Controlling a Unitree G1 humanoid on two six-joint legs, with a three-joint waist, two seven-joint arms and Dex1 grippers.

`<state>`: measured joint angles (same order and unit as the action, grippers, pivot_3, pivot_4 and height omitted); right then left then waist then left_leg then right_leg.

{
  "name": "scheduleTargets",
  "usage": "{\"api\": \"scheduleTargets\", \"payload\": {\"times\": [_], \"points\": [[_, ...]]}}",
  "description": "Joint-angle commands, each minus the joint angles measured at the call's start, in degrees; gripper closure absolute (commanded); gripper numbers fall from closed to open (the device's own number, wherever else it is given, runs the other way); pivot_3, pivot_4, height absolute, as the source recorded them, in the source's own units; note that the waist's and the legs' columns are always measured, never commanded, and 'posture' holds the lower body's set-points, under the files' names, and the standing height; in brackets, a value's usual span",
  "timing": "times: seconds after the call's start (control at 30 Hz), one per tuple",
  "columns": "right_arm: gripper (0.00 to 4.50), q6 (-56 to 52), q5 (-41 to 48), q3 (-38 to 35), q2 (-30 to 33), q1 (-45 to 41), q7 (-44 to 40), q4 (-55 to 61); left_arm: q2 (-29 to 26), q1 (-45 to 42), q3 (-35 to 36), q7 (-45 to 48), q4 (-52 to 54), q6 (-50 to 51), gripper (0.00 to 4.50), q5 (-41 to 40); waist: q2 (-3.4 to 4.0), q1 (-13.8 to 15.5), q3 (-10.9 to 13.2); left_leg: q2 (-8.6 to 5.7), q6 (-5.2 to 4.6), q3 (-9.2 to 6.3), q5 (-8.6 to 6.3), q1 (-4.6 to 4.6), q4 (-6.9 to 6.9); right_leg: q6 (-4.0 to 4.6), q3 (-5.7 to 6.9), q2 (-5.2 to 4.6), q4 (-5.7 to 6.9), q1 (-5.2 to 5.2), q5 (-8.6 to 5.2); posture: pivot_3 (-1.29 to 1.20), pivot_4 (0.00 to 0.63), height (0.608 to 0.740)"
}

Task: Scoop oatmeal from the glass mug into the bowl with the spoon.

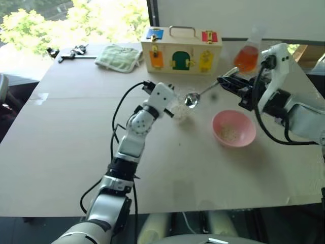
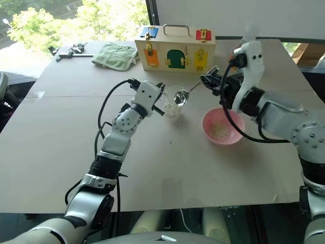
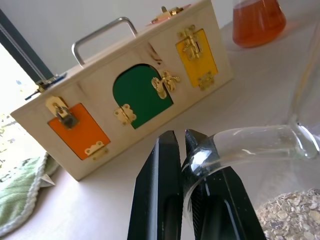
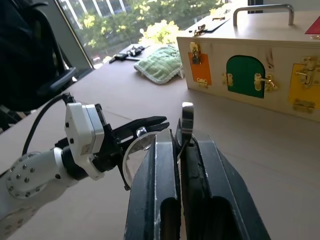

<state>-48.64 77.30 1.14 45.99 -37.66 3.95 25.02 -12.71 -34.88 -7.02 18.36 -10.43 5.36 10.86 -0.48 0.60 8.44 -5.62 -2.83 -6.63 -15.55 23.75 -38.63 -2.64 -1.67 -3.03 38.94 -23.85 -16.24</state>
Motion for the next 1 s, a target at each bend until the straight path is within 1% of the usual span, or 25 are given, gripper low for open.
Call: {"api": "scheduleTargets", "payload": {"times": [0.03, 0.13, 0.23, 0.33, 0.43, 0.5, 0.57, 0.63, 0.7, 0.83, 0.9, 1.0], "points": [[4.5, 0.0, -11.4, 4.8, -0.6, -2.0, -6.2, 2.1, -0.4, -2.2, -0.4, 4.2, 5.5, 6.4, 4.45, -2.6, 0.0, 0.0, 0.0, -0.01, 0.0, 0.0, 0.0, 0.0, -0.01, 0.0, 0.0, 0.0, -0.01, 0.0, 0.0, 0.0, 0.15, 0.74], [4.5, 0.5, -17.2, 6.9, -2.2, -2.3, -9.5, 1.9, -0.7, -3.0, -0.7, 5.2, 5.9, 8.6, 4.45, -2.7, 0.0, 0.1, 0.0, -0.02, 0.0, -0.04, 0.0, 0.02, -0.01, 0.0, 0.03, -0.01, -0.03, 0.0, 0.0, 0.0, 0.15, 0.74], [4.5, 2.2, -25.4, 9.8, -2.9, -2.6, -13.3, 1.4, -1.1, -3.6, -1.3, 6.2, 6.5, 9.9, 4.45, -2.5, 0.0, 0.1, 0.0, -0.03, 0.0, -0.07, 0.0, 0.02, -0.03, 0.0, 0.05, -0.01, -0.01, 0.0, 0.0, 0.0, 0.15, 0.74], [4.5, 3.7, -31.5, 10.8, -3.6, -2.3, -16.0, 0.9, -1.7, -3.7, -1.9, 6.9, 7.1, 10.4, 4.45, -2.0, 0.0, 0.1, 0.0, -0.04, 0.01, -0.07, 0.0, 0.02, -0.05, 0.0, 0.05, -0.01, -0.01, 0.0, 0.0, 0.0, 0.15, 0.74], [4.5, 4.8, -36.1, 11.8, -4.5, -1.3, -18.8, 0.8, -2.0, -3.6, -2.1, 7.1, 7.6, 11.1, 4.45, -2.4, 0.0, 0.1, 0.0, -0.04, 0.01, -0.07, 0.0, 0.02, -0.05, 0.0, 0.06, -0.01, 0.0, 0.0, 0.0, 0.0, 0.15, 0.74], [4.5, 4.1, -36.8, 11.5, -6.0, -0.6, -20.2, 0.9, -1.8, -3.6, -2.3, 7.0, 7.9, 11.2, 4.45, -2.5, 0.0, 0.0, 0.0, -0.04, 0.01, -0.08, 0.0, 0.02, -0.07, 0.0, 0.06, -0.01, 0.01, 0.0, 0.0, 0.0, 0.15, 0.74], [4.5, 1.3, -33.7, 9.4, -9.2, 0.1, -19.6, 0.9, -1.7, -3.7, -2.4, 6.8, 8.0, 10.9, 4.45, -2.4, 0.0, 0.0, 0.0, -0.04, 0.01, -0.09, 0.0, 0.02, -0.08, 0.0, 0.06, -0.01, 0.01, 0.01, 0.0, 0.0, 0.15, 0.74], [4.5, -2.8, -28.3, 5.6, -13.4, 0.6, -17.4, 0.7, -1.7, -3.8, -2.4, 6.3, 7.7, 9.9, 4.45, -2.2, 0.0, 0.0, 0.0, -0.04, 0.01, -0.1, 0.01, 0.02, -0.09, 0.0, 0.06, -0.01, 0.03, 0.01, 0.0, 0.0, 0.15, 0.74], [4.5, -7.0, -23.3, 1.2, -17.5, 0.6, -13.5, -0.4, -1.8, -4.0, -2.4, 5.8, 7.0, 8.7, 4.45, -1.9, 0.0, -0.1, 0.0, -0.04, 0.02, -0.1, 0.01, 0.02, -0.1, 0.0, 0.06, 0.0, 0.06, 0.0, 0.0, 0.0, 0.15, 0.74], [4.5, -13.5, -15.1, -6.5, -22.8, -0.3, -6.5, -3.6, -2.1, -4.0, -2.7, 5.2, 5.8, 6.0, 4.45, -1.3, 0.01, -0.1, 0.0, -0.07, 0.02, -0.13, 0.01, 0.02, -0.18, 0.0, 0.09, -0.01, 0.09, 0.02, 0.0, 0.0, 0.15, 0.74], [4.5, -15.3, -12.7, -9.5, -24.3, -1.4, -3.3, -5.2, -2.4, -3.7, -3.1, 5.2, 5.3, 4.5, 4.45, -0.8, 0.01, -0.3, 0.0, -0.08, 0.02, -0.13, 0.01, 0.02, -0.22, 0.0, 0.09, -0.02, 0.12, 0.02, 0.0, 0.0, 0.15, 0.74], [4.5, -17.0, -10.6, -12.3, -24.7, -2.8, -0.8, -6.6, -2.7, -3.0, -3.2, 5.0, 4.5, 2.9, 4.45, -0.3, 0.02, -0.6, 0.0, -0.09, 0.02, -0.13, 0.01, 0.02, -0.25, 0.0, 0.09, -0.02, 0.17, 0.02, 0.0, 0.0, 0.15, 0.74]]}}
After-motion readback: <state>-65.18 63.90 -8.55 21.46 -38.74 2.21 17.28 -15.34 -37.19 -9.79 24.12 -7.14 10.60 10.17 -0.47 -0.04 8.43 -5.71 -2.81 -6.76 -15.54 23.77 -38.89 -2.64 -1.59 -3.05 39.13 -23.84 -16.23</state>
